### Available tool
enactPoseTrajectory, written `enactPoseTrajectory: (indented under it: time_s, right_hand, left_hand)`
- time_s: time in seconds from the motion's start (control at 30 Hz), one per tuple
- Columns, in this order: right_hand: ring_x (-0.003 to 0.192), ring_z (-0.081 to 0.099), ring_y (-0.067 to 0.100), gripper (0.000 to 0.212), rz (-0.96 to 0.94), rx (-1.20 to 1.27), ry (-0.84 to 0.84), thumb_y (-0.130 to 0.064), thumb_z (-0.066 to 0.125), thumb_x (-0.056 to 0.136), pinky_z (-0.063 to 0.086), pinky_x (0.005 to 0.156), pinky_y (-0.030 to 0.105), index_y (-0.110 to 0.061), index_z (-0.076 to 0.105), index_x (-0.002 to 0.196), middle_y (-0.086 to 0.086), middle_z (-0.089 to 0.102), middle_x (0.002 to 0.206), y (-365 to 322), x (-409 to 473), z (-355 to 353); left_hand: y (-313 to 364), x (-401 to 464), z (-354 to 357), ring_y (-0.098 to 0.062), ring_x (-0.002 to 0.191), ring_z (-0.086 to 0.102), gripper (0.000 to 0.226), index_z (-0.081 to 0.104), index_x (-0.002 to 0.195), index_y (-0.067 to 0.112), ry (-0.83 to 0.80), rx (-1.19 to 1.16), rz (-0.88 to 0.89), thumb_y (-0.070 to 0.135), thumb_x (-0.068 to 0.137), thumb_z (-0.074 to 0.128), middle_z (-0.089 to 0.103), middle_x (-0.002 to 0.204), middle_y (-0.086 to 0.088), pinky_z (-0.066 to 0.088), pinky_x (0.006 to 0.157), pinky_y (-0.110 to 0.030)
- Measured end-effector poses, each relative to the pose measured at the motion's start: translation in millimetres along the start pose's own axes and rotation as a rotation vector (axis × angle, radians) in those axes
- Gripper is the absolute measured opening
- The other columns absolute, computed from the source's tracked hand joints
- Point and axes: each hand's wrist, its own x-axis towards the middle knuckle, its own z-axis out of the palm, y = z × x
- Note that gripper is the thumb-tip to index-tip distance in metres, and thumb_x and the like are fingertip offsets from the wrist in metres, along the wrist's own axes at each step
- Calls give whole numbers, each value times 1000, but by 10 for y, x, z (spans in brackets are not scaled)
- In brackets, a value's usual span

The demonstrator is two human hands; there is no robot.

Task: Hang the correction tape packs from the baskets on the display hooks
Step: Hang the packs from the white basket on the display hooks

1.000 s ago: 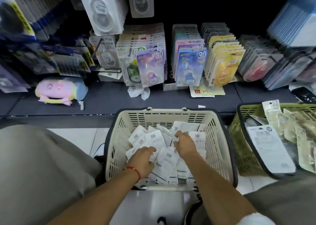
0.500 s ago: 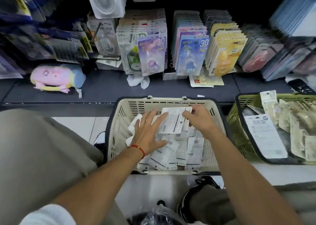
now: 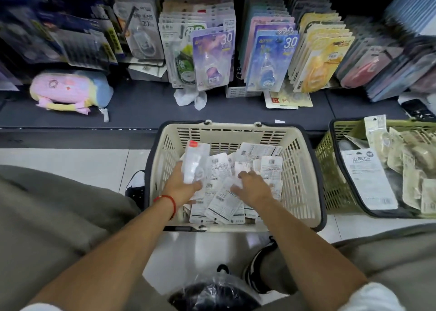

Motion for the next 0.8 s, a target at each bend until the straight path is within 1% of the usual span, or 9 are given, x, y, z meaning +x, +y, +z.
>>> enactPoseTrajectory:
  time_s: [0.1,0.2,0.3,0.4,0.47,0.57,0.63,0.73,0.8]
  right_hand:
    - [129,56,33,54,-33,-30,-105,-34,70,100,50,107,46,-15,50,146,12,52,138,-5,6,143]
    - [120,62,32,38,-70,96,-101,-23,74,96,54,102,45,-14,64,132,12,58,130,28,34,61]
    - [103,67,29,23,-73,422,39,-16,71,97,59,89,45,-11,64,118,9,65,119,90,17,-194]
    - [92,67,13,21,-147,562,321,-19,68,97,54,71,28,-22,56,114,-4,69,107,2,-106,-458]
    - [98,64,-1,26,-289,625,412,-13,70,94,54,77,17,-24,54,111,-7,68,108,-145,-216,-515]
    - [115,62,9,40,-487,581,257,-1,73,86,55,99,27,-22,59,117,-6,64,124,-329,-374,-418]
    - [123,59,16,48,-561,563,157,1,71,81,53,105,33,-20,60,121,-4,60,130,-402,-448,-304]
    - [128,55,11,44,-595,660,104,7,65,77,51,108,25,-15,65,115,-3,57,132,-469,-496,-199]
    - [128,57,2,39,-555,780,42,11,62,79,50,105,18,-16,70,105,-5,60,133,-528,-460,-200]
  left_hand:
    - [-13,11,-65,-38,100,73,56,59,130,29,-82,-298,-207,-5,88,74,72,119,-9,65,70,-55]
    - [-29,5,-104,-42,102,73,47,64,128,21,-116,-438,-308,-4,89,67,73,121,-17,64,70,-58]
    - [-5,-15,-106,-41,107,70,40,64,124,20,-152,-529,-395,2,89,59,71,124,-18,64,68,-52]
    - [78,-54,-65,-39,102,70,35,62,121,18,-209,-600,-471,9,89,52,70,114,-16,65,65,-49]
    - [142,-62,-12,-39,101,69,31,62,117,18,-216,-643,-490,11,88,51,69,112,-16,64,73,-51]
    - [251,-65,60,-39,103,68,30,64,116,15,-241,-735,-501,16,90,49,71,112,-17,56,90,-55]
    - [275,-49,56,-38,101,70,36,69,117,14,-266,-839,-493,25,91,47,75,111,-18,54,93,-54]
    - [257,-31,-3,-36,96,74,43,80,109,14,-298,-926,-470,46,93,56,76,109,-17,56,90,-53]
    - [249,-28,-6,-31,92,72,37,78,114,14,-293,-843,-437,45,96,66,75,106,-15,61,82,-48]
